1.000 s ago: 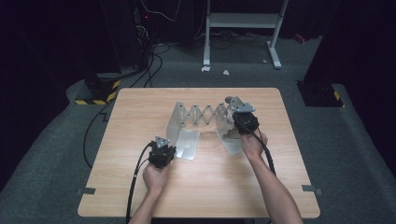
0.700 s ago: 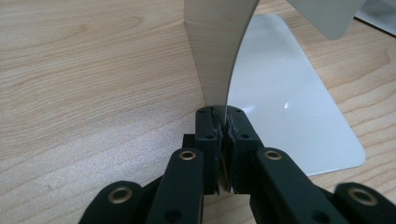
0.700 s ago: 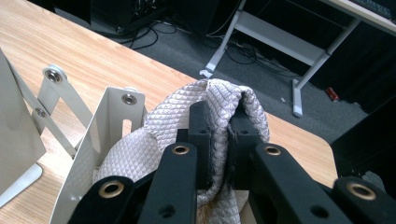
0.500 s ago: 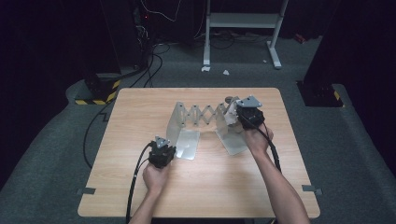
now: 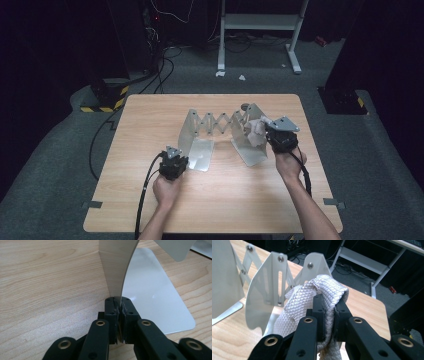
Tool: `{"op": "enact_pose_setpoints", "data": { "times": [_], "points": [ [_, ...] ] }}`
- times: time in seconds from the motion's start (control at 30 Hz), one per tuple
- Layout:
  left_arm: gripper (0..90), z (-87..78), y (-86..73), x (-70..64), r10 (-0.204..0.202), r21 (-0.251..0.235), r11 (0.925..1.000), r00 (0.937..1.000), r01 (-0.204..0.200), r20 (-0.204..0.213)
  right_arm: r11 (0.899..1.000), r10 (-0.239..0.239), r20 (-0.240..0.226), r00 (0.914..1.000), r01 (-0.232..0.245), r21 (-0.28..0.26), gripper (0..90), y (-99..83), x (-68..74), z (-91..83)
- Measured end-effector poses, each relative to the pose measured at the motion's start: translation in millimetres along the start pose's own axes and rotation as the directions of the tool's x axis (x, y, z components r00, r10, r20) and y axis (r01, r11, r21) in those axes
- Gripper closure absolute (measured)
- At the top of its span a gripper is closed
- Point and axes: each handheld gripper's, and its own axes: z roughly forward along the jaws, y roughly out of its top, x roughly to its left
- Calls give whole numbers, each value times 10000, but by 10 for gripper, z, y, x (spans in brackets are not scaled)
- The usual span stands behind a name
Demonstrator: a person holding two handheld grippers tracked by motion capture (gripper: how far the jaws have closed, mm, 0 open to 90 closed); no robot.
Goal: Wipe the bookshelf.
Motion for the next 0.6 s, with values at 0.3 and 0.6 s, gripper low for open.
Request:
{"op": "enact_pose_setpoints", "data": {
  "times": [0.3,0.6],
  "points": [
    [848,1,0,1,-16,-7,10000,10000,16,12,9971,98,-416,9991,-66,754,832,-310,120,178],
    [848,0,0,-2,26,-2,10000,10000,-26,-33,9789,443,-1740,9837,-79,2044,831,-664,354,456]
  ]
}}
